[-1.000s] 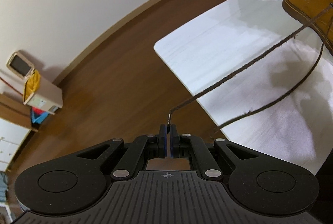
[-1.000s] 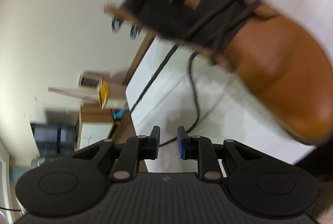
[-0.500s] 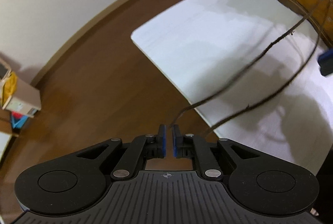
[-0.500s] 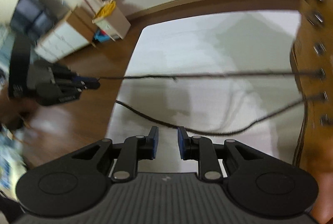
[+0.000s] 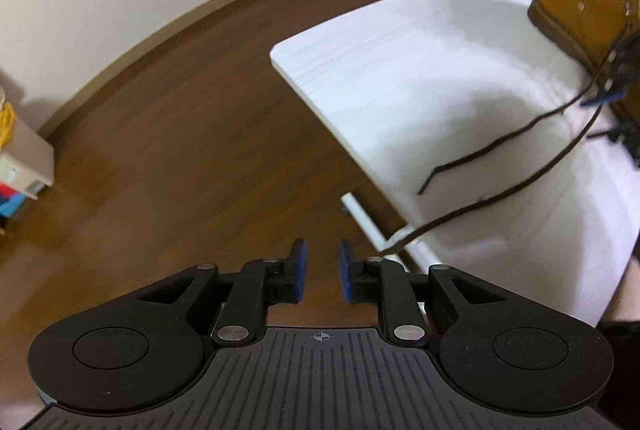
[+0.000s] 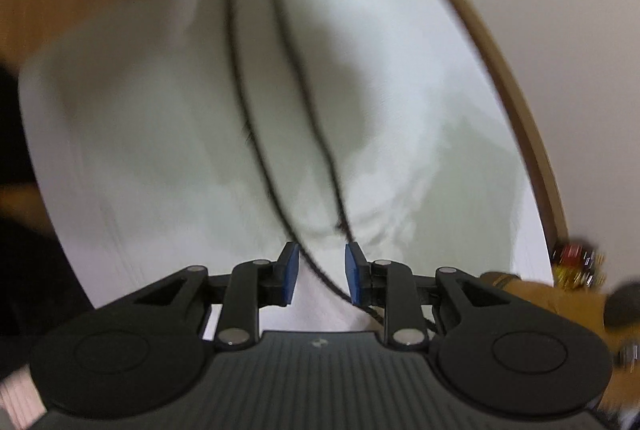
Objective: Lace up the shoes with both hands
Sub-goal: 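Open the left tool to release the lace while the right tool sets the boot down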
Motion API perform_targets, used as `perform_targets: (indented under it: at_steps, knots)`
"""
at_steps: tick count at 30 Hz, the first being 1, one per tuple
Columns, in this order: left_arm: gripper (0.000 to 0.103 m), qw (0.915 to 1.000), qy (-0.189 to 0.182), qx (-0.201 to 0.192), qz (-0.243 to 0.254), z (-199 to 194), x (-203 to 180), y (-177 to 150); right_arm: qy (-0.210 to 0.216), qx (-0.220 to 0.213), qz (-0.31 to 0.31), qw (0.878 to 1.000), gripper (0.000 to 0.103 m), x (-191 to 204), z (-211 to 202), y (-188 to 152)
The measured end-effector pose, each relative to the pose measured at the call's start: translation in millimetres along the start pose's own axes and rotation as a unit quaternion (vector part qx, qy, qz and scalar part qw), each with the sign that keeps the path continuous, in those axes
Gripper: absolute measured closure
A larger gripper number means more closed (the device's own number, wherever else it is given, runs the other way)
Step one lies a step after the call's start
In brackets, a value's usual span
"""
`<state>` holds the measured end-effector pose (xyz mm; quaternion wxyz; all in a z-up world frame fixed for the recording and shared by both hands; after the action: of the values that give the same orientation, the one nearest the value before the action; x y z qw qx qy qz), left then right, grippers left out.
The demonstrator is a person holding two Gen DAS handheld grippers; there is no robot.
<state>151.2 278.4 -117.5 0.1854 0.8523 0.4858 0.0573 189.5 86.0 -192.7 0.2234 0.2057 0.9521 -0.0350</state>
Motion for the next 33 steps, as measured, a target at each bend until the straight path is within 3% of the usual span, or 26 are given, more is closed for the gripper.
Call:
perform_targets:
  at_steps: [3, 4, 7, 11, 13, 16, 21, 24, 26, 28, 33]
  knots:
    - [0.084, 0.9998, -0.017, -0.005, -0.007, -3.2, -10.6, -0.4, 0.04, 0.0, 0.032, 0.999, 0.087, -0.4, -6.6, -1.7]
    - [0.084, 0.9996, -0.027, -0.007, -0.007, -5.1, -16.5, 0.2, 0.057, -0.011, 0.072, 0.996, 0.099, -5.3, -14.8, -1.9]
    - [0.082, 0.9975, -0.069, -0.016, -0.001, -9.2, -42.7, 5.8, 0.082, -0.037, 0.191, 0.977, 0.099, -23.2, -41.7, -9.9]
    - [0.079, 0.9878, -0.153, -0.016, 0.021, -3.2, -94.9, 19.8, 0.102, -0.073, 0.365, 0.923, 0.099, -50.7, -82.4, -38.1]
    - [0.079, 0.9839, -0.173, -0.01, 0.044, 3.8, -117.0, 24.2, 0.095, -0.084, 0.462, 0.878, 0.098, -67.7, -102.6, -67.4]
    - [0.078, 0.9779, -0.193, 0.006, 0.081, 20.8, -152.0, 31.3, 0.062, -0.072, 0.546, 0.832, 0.098, -81.6, -115.6, -116.2]
    - [0.077, 0.9719, -0.206, 0.019, 0.112, 39.9, -186.1, 40.8, 0.026, -0.022, 0.624, 0.781, 0.098, -74.3, -119.6, -185.2]
    - [0.076, 0.9721, -0.196, 0.024, 0.126, 45.4, -190.4, 40.3, 0.003, 0.006, 0.662, 0.749, 0.097, -66.4, -120.0, -218.0]
    - [0.076, 0.9738, -0.186, 0.028, 0.128, 47.5, -188.1, 38.5, 0.009, 0.013, 0.679, 0.734, 0.095, -59.4, -114.8, -230.7]
    - [0.075, 0.975, -0.18, 0.032, 0.127, 48.7, -184.0, 37.0, 0.012, 0.009, 0.678, 0.735, 0.086, -55.7, -114.3, -232.7]
    - [0.078, 0.9762, -0.154, 0.036, 0.149, 52.0, -170.4, 36.4, 0.023, -0.025, 0.636, 0.771, 0.086, -51.2, -120.6, -198.9]
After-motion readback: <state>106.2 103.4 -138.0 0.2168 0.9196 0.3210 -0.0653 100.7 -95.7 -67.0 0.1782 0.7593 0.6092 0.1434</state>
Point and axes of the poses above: each gripper's, at about its wrist camera, not at the fingertips, and z roughly the way its jaws point, x to its left, y to its top, the point moved 9 cm from there along z, roughly the way its jaws point, and after that the axes turned 6 degrees about -y, right-handed, at the moved point
